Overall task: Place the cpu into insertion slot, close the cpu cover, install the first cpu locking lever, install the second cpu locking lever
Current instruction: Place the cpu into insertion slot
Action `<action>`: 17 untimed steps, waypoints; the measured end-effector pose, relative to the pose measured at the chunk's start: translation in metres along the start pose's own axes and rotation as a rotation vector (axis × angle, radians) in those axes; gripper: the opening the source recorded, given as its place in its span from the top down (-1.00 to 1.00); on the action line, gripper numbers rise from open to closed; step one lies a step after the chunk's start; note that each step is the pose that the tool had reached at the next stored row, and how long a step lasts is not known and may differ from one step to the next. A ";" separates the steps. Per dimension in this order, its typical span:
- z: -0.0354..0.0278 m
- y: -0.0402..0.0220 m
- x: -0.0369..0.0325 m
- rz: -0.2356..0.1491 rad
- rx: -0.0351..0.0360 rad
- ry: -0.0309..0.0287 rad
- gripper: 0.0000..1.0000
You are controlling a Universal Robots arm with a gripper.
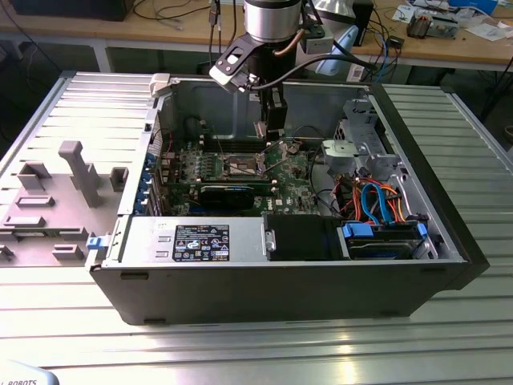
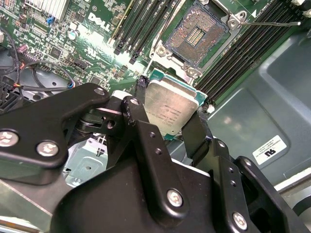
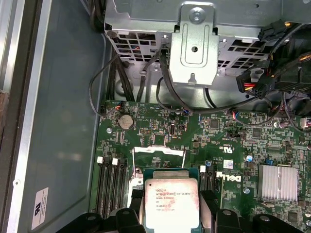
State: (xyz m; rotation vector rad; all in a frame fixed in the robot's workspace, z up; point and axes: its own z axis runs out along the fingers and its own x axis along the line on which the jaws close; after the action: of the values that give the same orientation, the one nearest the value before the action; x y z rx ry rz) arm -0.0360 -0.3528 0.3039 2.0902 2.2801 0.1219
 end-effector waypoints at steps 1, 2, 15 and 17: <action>0.0000 0.0000 0.0000 0.000 0.0000 -0.0001 -0.08; 0.0000 0.0000 0.0000 0.001 0.0000 -0.0002 -0.08; 0.0001 0.0000 0.0000 0.007 -0.0001 -0.0007 -0.08; 0.0002 0.0000 0.0000 0.008 -0.0002 -0.0007 -0.08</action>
State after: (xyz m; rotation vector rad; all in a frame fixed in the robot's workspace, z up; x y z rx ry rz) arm -0.0360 -0.3528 0.3038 2.0989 2.2717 0.1216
